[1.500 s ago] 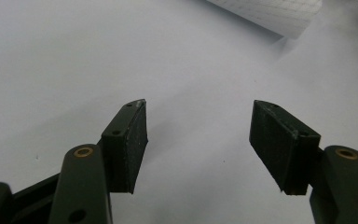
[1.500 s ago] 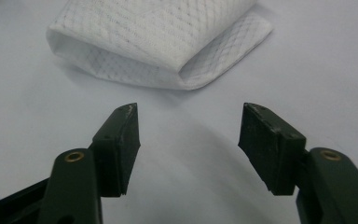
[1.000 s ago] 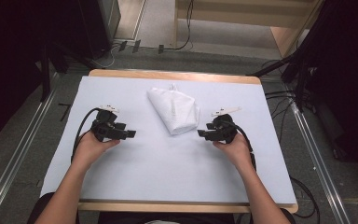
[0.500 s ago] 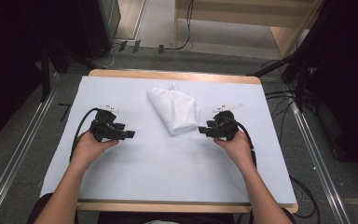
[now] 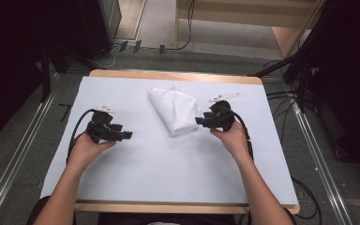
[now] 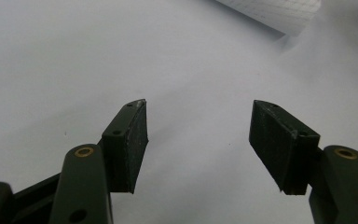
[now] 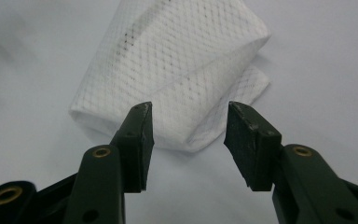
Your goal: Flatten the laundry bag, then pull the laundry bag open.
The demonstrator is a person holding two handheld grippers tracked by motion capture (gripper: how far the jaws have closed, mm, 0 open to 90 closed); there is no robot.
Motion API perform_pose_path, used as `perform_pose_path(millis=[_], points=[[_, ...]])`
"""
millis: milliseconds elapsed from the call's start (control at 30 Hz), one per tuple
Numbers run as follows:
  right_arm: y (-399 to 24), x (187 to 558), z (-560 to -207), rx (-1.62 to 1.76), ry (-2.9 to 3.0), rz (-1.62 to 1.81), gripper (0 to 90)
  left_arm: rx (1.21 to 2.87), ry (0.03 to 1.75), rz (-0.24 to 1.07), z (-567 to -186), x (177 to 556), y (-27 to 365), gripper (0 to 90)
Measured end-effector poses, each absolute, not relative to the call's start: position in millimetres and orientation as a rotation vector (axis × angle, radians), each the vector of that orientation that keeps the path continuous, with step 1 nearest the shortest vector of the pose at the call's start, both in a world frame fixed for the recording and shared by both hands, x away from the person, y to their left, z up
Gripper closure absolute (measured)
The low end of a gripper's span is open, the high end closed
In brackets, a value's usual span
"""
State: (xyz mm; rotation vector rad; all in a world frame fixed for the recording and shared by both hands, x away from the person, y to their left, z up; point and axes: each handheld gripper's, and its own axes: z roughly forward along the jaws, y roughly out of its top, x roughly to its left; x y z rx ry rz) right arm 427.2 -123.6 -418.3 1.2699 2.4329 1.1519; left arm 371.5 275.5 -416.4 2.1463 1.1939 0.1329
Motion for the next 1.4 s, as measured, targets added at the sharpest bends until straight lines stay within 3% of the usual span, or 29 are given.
perform_pose_path(millis=[667, 933, 1133, 1400], points=[[-105, 456, -414, 1.26, 2.437, 1.126, 52.9, 2.145, 1.207, 0.145, -417, 366, 279, 38.1], [-96, 476, -426, 1.29, 2.437, 1.096, 50.8, 2.15, 1.221, 0.147, -419, 363, 283, 38.0], [-94, 488, -443, 1.312, 2.451, 1.045, 44.1, 2.146, 1.238, 0.154, -421, 359, 286, 37.9], [-89, 493, -463, 1.342, 2.489, 1.033, 46.7, 2.133, 1.255, 0.16, -421, 356, 290, 37.9]])
